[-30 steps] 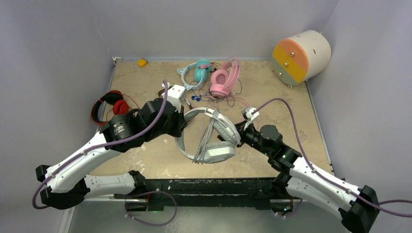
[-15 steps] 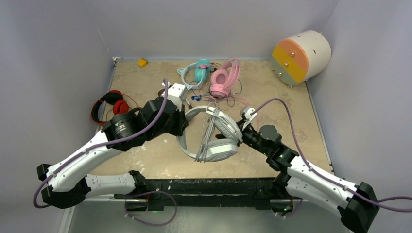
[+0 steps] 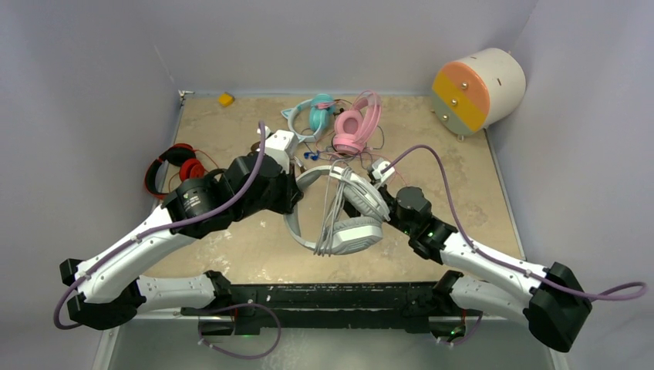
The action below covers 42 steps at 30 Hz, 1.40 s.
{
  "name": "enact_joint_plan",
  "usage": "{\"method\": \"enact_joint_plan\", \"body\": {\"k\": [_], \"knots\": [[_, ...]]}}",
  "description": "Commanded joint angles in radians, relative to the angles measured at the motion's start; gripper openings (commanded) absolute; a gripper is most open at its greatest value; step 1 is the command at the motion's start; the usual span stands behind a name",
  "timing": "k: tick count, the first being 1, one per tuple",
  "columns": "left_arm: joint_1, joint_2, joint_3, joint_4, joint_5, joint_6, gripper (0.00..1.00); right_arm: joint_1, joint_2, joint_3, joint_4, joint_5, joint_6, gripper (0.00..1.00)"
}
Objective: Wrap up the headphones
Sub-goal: Place the headphones at the center of the board.
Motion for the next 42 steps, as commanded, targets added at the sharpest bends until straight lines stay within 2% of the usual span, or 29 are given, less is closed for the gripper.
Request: {"method": "enact_joint_plan", "body": {"k": [1, 5, 13, 16, 18, 20, 22, 29, 34, 36, 39, 42], "knots": [[0.001, -0.011, 0.060, 0.101, 0.029, -0.064, 0.00, -0.001, 0.042, 0.037, 0.161, 0.061, 0.006, 0.45], [0.001, -0.010, 0.060, 0.110, 0.045, -0.071, 0.00, -0.001, 0.073, 0.032, 0.199, 0.079, 0.010, 0.42], [0.001, -0.016, 0.066, 0.110, 0.054, -0.077, 0.00, -0.001, 0.066, 0.041, 0.172, 0.080, -0.007, 0.45], [0.001, -0.018, 0.071, 0.107, 0.057, -0.079, 0.00, -0.001, 0.079, 0.055, 0.160, 0.080, -0.014, 0.43], [0.001, -0.021, 0.074, 0.107, 0.059, -0.081, 0.00, -0.001, 0.085, 0.058, 0.160, 0.095, -0.014, 0.36], [0.001, -0.021, 0.077, 0.105, 0.061, -0.081, 0.00, -0.001, 0.088, 0.058, 0.163, 0.093, -0.014, 0.15], [0.001, -0.023, 0.080, 0.102, 0.062, -0.081, 0.00, -0.001, 0.091, 0.061, 0.163, 0.092, -0.012, 0.00], [0.001, -0.019, 0.069, 0.109, 0.051, -0.088, 0.00, -0.001, 0.067, 0.055, 0.150, 0.085, -0.004, 0.00], [0.019, -0.017, 0.015, 0.153, 0.022, -0.138, 0.00, -0.001, 0.035, 0.048, 0.056, -0.009, 0.114, 0.00], [0.066, -0.017, -0.016, 0.192, 0.062, -0.163, 0.00, -0.002, 0.012, 0.018, 0.057, -0.054, 0.197, 0.00], [0.196, -0.010, -0.085, 0.295, 0.215, -0.196, 0.00, -0.001, -0.041, -0.046, 0.094, -0.102, 0.296, 0.00], [0.272, 0.018, -0.138, 0.358, 0.253, -0.221, 0.00, -0.001, -0.084, -0.081, 0.070, -0.108, 0.361, 0.00]]}}
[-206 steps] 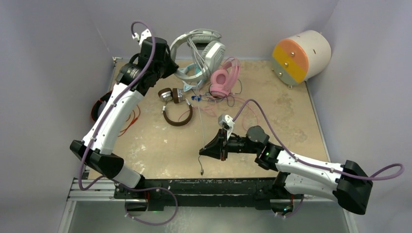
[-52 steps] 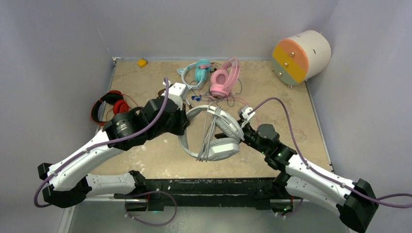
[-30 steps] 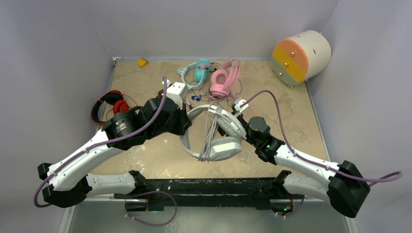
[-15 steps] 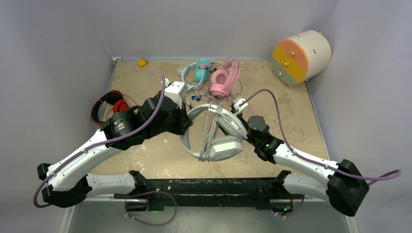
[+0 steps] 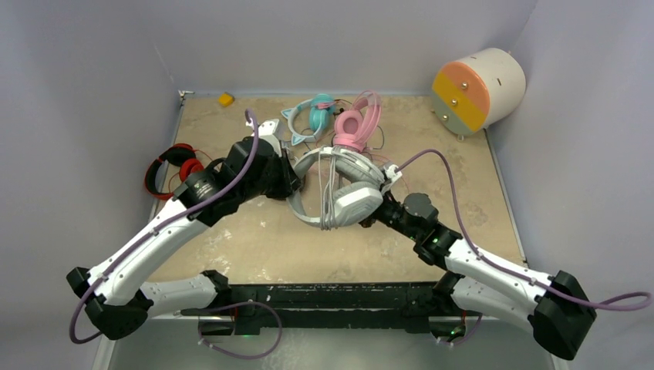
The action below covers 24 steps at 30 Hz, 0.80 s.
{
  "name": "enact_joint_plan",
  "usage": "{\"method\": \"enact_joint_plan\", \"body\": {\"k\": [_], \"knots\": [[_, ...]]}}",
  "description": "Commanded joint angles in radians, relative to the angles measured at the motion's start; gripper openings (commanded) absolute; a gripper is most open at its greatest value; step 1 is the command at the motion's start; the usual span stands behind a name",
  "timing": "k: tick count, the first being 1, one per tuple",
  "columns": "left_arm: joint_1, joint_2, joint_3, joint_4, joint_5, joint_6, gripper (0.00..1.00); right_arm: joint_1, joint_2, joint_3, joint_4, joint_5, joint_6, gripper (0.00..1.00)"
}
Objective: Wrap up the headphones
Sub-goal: Place the headphones at the center of the board.
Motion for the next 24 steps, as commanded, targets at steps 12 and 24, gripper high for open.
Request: {"method": "enact_joint_plan", "body": {"k": [12, 24], "knots": [[0.198, 0.111, -0.341, 0.508, 0.168, -0.358, 0.00, -0.001, -0.005, -0.119, -0.038, -0.107, 0.357, 0.00], [0.198, 0.372, -0.581, 0.774, 0.106, -0.529, 0.00, -0.001, 0.089, -0.268, 0.092, 0.000, 0.580, 0.00]]}}
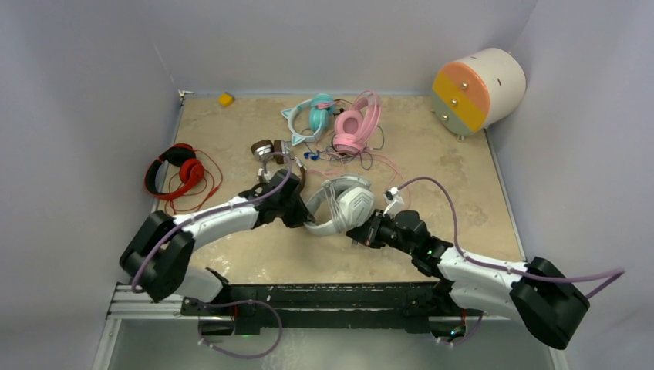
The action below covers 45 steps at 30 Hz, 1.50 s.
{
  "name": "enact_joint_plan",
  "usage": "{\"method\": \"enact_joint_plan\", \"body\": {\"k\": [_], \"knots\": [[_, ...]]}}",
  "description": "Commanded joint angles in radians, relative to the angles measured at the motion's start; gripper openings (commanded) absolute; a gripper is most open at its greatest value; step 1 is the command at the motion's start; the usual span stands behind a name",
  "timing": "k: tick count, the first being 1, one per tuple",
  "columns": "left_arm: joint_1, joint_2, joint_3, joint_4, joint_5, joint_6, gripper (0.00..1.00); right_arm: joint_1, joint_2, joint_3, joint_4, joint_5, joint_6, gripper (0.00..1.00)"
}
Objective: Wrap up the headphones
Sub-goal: Place the headphones at the center of the board.
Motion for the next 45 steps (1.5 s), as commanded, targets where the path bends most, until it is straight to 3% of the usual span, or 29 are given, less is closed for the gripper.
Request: {"method": "enact_joint_plan", "body": {"k": [1, 8, 12, 16, 20, 25, 27, 29, 33, 36, 39, 45], "knots": [[0.004, 0.118, 0.023, 0.221, -0.128, -0.094, 0.00, 0.006, 0.060, -0.017, 0.063, 0.005, 0.094, 0.00], [-0.075, 0.321, 0.195, 0.105, -0.346, -0.044, 0.00, 0.006, 0.166, -0.065, 0.108, 0.045, 0.213, 0.00], [-0.136, 0.408, 0.257, 0.059, -0.462, -0.024, 0.00, 0.006, 0.169, -0.103, 0.150, 0.038, 0.245, 0.06], [-0.186, 0.484, 0.331, -0.003, -0.556, 0.048, 0.00, 0.008, 0.103, -0.117, 0.050, 0.070, 0.248, 0.07], [-0.239, 0.536, 0.376, 0.000, -0.637, 0.176, 0.00, 0.009, -0.008, -0.134, -0.067, 0.065, 0.217, 0.30], [-0.252, 0.557, 0.352, 0.076, -0.650, 0.283, 0.00, 0.012, -0.257, -0.119, -0.308, 0.079, 0.162, 0.44], [-0.252, 0.561, 0.342, 0.102, -0.640, 0.307, 0.00, 0.012, -0.350, -0.082, -0.453, 0.091, 0.121, 0.64], [-0.252, 0.563, 0.345, 0.119, -0.633, 0.325, 0.00, 0.012, -0.423, -0.040, -0.552, 0.094, 0.083, 0.77], [-0.251, 0.546, 0.351, 0.151, -0.620, 0.368, 0.04, 0.012, -0.496, 0.048, -0.668, 0.118, -0.019, 0.79], [-0.251, 0.515, 0.342, 0.169, -0.616, 0.393, 0.15, 0.011, -0.449, 0.159, -0.758, 0.130, -0.156, 0.78], [-0.251, 0.475, 0.340, 0.151, -0.611, 0.411, 0.28, 0.011, -0.307, 0.361, -0.890, 0.251, -0.304, 0.79], [-0.251, 0.357, 0.297, 0.147, -0.575, 0.451, 0.30, -0.017, -0.081, 0.596, -0.943, 0.456, -0.480, 0.82]]}}
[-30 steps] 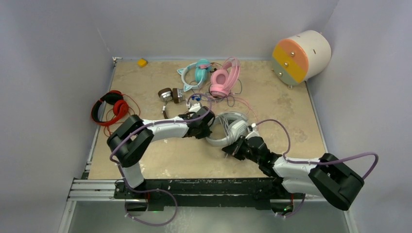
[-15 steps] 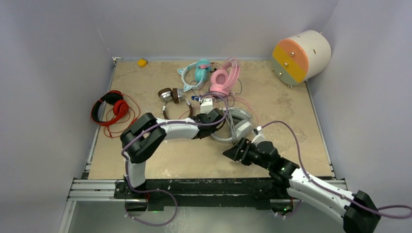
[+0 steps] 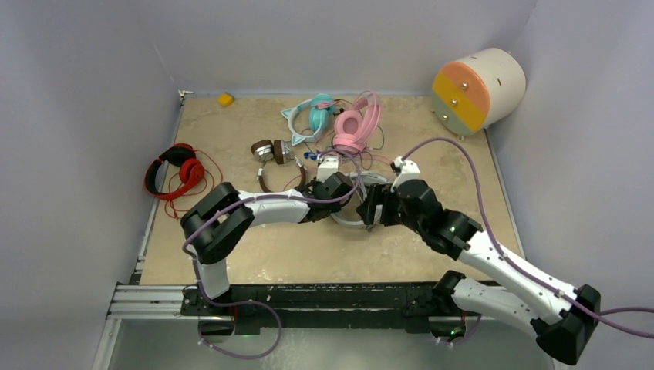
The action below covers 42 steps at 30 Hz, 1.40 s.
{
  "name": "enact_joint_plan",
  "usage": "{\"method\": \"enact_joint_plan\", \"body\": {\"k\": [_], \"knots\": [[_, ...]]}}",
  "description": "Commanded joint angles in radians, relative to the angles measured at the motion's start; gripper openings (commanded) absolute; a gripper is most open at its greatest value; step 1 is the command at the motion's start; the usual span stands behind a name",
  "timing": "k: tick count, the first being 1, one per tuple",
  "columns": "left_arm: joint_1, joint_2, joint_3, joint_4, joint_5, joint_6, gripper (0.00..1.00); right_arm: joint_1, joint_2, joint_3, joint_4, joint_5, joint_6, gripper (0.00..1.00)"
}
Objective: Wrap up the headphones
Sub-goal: Place the headphones at the center of the board, then move the headphones to the center of the board.
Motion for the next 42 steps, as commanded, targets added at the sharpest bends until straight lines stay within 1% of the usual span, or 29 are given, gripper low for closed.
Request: {"method": "enact_joint_plan", "body": {"k": [1, 5, 6, 7, 8, 11, 13, 15, 17, 19, 20, 24, 26, 29, 34, 38, 42], "knots": [[0.005, -0.147, -0.043, -0.002, 0.013, 0.051, 0.31, -0.033, 0.119, 0.138, -0.071, 0.184, -0.200, 0.82], [0.005, -0.256, -0.080, -0.042, 0.030, 0.038, 0.35, -0.079, 0.270, 0.262, -0.042, 0.193, -0.321, 0.82], [0.005, -0.282, -0.089, -0.055, 0.031, 0.034, 0.57, -0.085, 0.307, 0.291, -0.043, 0.181, -0.362, 0.82], [0.005, -0.313, -0.102, -0.063, 0.036, 0.033, 0.64, -0.089, 0.344, 0.322, -0.047, 0.166, -0.405, 0.82], [0.005, -0.340, -0.116, -0.068, 0.041, 0.032, 0.67, -0.091, 0.387, 0.351, -0.049, 0.144, -0.463, 0.82], [0.010, -0.424, -0.141, -0.119, 0.046, 0.013, 0.75, -0.092, 0.443, 0.413, -0.028, 0.052, -0.606, 0.82], [0.013, -0.493, -0.172, -0.144, 0.036, -0.014, 0.76, -0.092, 0.480, 0.454, -0.012, -0.007, -0.690, 0.82], [0.031, -0.578, -0.220, -0.147, 0.067, -0.051, 0.78, -0.091, 0.528, 0.513, -0.035, -0.074, -0.724, 0.81], [0.071, -0.665, -0.263, -0.168, 0.113, -0.105, 0.78, -0.092, 0.585, 0.576, -0.064, -0.125, -0.722, 0.81], [0.115, -0.749, -0.296, -0.226, 0.127, -0.167, 0.78, -0.082, 0.639, 0.615, -0.080, -0.240, -0.683, 0.76], [0.138, -0.794, -0.309, -0.257, 0.122, -0.187, 0.77, -0.064, 0.663, 0.616, -0.073, -0.261, -0.664, 0.75], [0.183, -0.951, -0.365, -0.362, 0.067, -0.231, 0.76, 0.053, 0.765, 0.609, -0.038, -0.096, -0.559, 0.75], [0.194, -1.004, -0.381, -0.418, 0.042, -0.250, 0.76, 0.078, 0.834, 0.639, -0.069, -0.001, -0.488, 0.75], [0.205, -1.041, -0.398, -0.468, 0.013, -0.263, 0.76, 0.091, 0.924, 0.686, -0.122, 0.118, -0.370, 0.74], [0.209, -1.057, -0.414, -0.488, 0.000, -0.267, 0.75, 0.098, 1.003, 0.702, -0.160, 0.281, -0.227, 0.74], [0.209, -1.053, -0.415, -0.485, -0.010, -0.267, 0.75, 0.099, 1.045, 0.701, -0.188, 0.325, -0.161, 0.72], [0.210, -1.045, -0.421, -0.482, -0.015, -0.273, 0.74, 0.099, 1.069, 0.675, -0.148, 0.265, -0.139, 0.66]]}}
